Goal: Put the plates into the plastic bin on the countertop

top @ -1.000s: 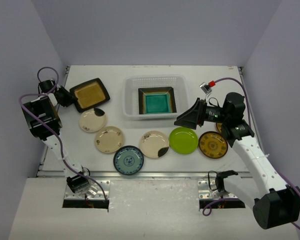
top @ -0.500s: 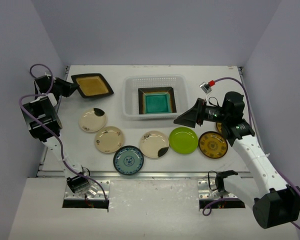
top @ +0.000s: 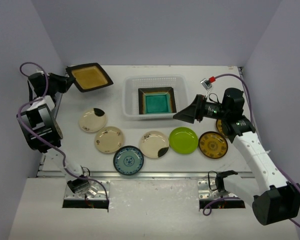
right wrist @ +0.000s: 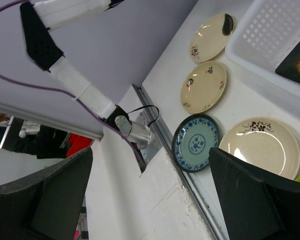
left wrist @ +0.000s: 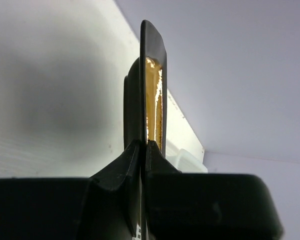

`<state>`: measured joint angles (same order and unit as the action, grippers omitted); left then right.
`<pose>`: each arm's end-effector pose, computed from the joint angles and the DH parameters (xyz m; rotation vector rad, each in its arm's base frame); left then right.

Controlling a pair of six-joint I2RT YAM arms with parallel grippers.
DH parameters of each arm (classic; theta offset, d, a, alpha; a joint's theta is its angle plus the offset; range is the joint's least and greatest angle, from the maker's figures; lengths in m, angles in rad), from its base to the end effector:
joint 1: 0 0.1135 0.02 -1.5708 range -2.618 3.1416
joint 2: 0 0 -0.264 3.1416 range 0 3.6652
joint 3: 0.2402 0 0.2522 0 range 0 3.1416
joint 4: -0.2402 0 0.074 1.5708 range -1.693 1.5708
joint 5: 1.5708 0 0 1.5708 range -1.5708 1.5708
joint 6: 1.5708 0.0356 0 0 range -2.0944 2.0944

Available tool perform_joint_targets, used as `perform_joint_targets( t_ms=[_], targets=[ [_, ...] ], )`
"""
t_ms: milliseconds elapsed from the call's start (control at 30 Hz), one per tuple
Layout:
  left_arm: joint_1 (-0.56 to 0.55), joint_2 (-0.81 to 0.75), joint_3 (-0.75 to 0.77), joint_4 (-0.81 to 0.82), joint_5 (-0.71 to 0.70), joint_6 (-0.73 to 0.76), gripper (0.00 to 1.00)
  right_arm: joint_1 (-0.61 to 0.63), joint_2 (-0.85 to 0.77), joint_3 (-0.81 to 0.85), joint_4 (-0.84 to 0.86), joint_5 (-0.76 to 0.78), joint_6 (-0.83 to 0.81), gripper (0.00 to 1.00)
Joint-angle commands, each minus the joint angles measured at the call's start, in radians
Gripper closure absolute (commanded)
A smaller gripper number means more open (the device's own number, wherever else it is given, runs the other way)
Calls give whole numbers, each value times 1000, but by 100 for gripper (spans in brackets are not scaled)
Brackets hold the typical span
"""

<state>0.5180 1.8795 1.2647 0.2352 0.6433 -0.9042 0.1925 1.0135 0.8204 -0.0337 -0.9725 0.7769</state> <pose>0.3843 0.1944 0.2348 -0.9259 1.7401 -0.8789 0.2142 0.0717 0.3283 -0.2087 1.9649 1.5271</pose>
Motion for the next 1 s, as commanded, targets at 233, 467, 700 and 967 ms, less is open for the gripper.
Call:
perform_joint_targets(
  t_ms=[233,467,700,967],
  targets=[
    [-158,-308,42,34,81,-47,100,-4,31,154,-119,137,-83,1],
    [-413,-260,12,95,41,-125,100,-25,37,217,-224,207,-138,1],
    [-609,-128,-4,180,-12,-159,100,-42,27,226,-290,225,-166,1],
    [-683,-60,-84,203,-124,-164,100,-50,10,207,-313,234,-186,1]
  ],
)
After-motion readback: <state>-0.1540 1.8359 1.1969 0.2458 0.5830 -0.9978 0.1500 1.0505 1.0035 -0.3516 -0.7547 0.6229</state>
